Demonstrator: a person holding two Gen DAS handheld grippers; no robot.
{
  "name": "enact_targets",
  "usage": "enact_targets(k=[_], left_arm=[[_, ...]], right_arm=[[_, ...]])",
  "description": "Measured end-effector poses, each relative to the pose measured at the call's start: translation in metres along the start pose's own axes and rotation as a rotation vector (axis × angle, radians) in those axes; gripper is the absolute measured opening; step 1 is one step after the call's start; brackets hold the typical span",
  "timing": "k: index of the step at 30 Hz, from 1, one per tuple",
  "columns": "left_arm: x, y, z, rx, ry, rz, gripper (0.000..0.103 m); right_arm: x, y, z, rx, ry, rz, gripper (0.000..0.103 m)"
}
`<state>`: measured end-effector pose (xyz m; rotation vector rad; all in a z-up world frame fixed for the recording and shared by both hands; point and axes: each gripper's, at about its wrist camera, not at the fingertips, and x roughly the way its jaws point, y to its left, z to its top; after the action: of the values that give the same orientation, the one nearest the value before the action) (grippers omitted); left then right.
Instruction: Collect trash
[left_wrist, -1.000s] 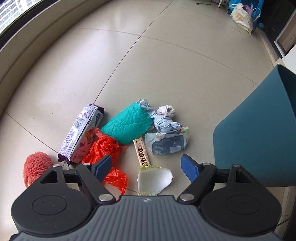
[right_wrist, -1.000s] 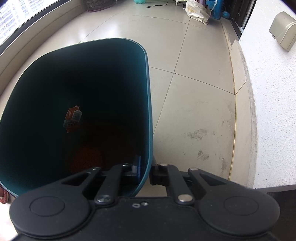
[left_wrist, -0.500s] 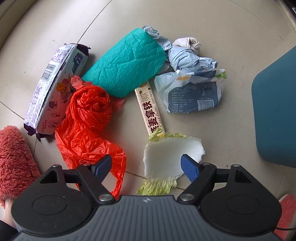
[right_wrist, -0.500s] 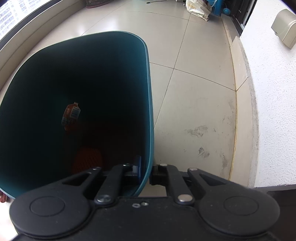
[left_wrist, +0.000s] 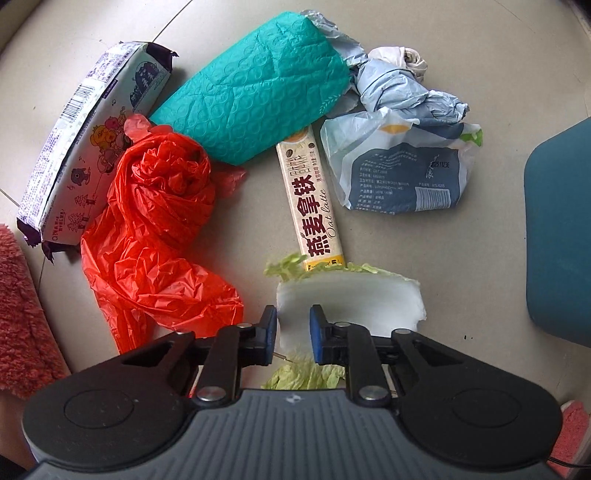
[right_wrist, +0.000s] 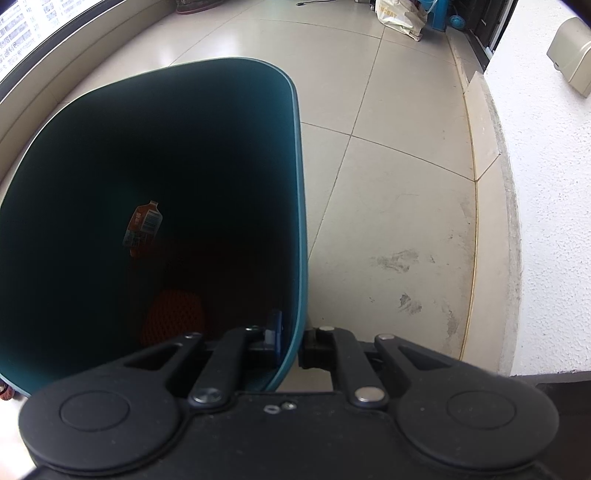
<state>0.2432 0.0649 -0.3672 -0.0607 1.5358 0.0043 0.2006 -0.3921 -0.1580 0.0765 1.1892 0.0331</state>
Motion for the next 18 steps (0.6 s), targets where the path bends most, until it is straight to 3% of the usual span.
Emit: enact_targets(k=[6,12,18], left_arm=[[-0.035,-0.015,-0.005,0.011,-0.069,-0.048,0.004],[-0.069,-0.053,-0.011,0.095,-0.131,-0.029,0.003],[-0.109,-0.057,-0.01,0.084,-0.174,-0.019,0.0]], right_arm=[[-0.002,-0.001,-0.004,0.002,-0.012,0.002,0.007],[-0.005,-0.005,-0.008,0.012,-0.029,0.014,0.007],[-0.006,-0.006,-0.011,0.007,-0.04,0.017,0.008]])
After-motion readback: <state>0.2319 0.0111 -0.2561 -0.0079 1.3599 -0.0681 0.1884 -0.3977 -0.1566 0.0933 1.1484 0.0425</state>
